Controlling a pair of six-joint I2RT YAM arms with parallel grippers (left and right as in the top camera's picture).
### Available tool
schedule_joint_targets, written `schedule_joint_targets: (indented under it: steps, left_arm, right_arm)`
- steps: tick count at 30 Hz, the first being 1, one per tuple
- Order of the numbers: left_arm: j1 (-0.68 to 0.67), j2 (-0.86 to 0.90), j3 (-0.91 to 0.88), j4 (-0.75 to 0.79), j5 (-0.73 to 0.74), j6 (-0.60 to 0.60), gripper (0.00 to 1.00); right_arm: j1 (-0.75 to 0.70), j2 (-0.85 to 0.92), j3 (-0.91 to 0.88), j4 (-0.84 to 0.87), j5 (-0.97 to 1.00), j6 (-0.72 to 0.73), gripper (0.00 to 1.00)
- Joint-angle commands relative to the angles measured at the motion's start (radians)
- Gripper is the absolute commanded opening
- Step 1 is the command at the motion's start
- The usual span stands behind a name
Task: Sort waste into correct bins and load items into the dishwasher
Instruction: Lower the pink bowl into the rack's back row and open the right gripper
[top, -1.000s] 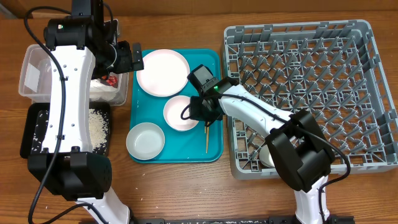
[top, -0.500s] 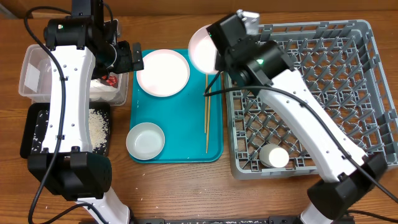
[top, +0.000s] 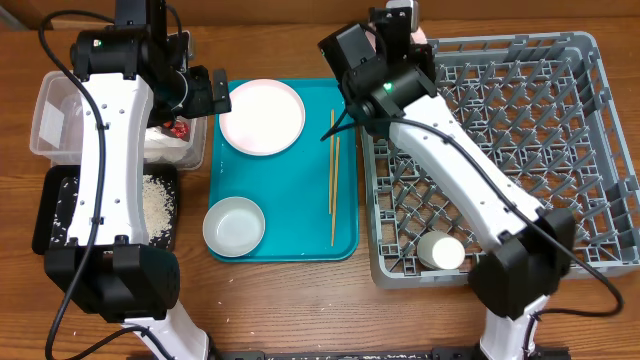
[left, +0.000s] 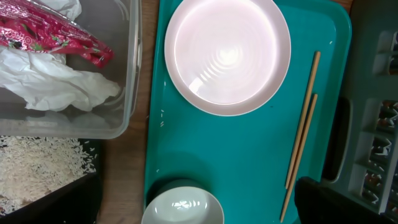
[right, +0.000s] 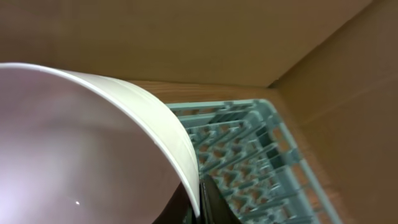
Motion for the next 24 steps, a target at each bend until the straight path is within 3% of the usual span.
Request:
schedule_joint_targets:
  steps: [1, 10, 24]
  left_arm:
    - [-0.008, -0.001, 0.019, 0.003, 0.001, 0.005, 1.0]
    - [-0.008, -0.001, 0.019, 0.003, 0.001, 0.005, 1.0]
    - [-0.008, -0.001, 0.019, 0.003, 0.001, 0.005, 1.0]
  right_arm:
    - [-0.037, 0.05, -0.002, 0.04, 0.126, -0.144, 0.04]
    - [-0.102, 0.122, -0.002, 0.142, 0.117, -0.177, 0.04]
    - [-0.102, 0.214, -0.002, 0.13, 0.135, -0.205, 0.04]
